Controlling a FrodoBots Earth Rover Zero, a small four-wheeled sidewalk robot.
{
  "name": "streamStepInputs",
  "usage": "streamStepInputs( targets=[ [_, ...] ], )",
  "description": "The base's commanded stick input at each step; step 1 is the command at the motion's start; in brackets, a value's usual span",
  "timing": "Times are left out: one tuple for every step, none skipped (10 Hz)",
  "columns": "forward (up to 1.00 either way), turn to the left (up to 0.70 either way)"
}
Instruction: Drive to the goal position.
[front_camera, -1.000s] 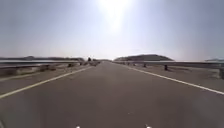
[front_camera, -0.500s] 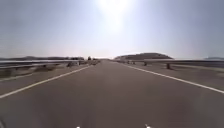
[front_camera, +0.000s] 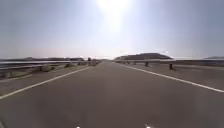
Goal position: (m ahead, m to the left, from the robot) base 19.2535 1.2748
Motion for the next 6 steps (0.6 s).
streamStepInputs(
  targets=[
    [0.70, 0.00],
    [0.70, 0.00],
    [0.70, 0.00],
    [0.70, 0.00],
    [0.70, 0.00],
    [0.70, 0.00]
  ],
)
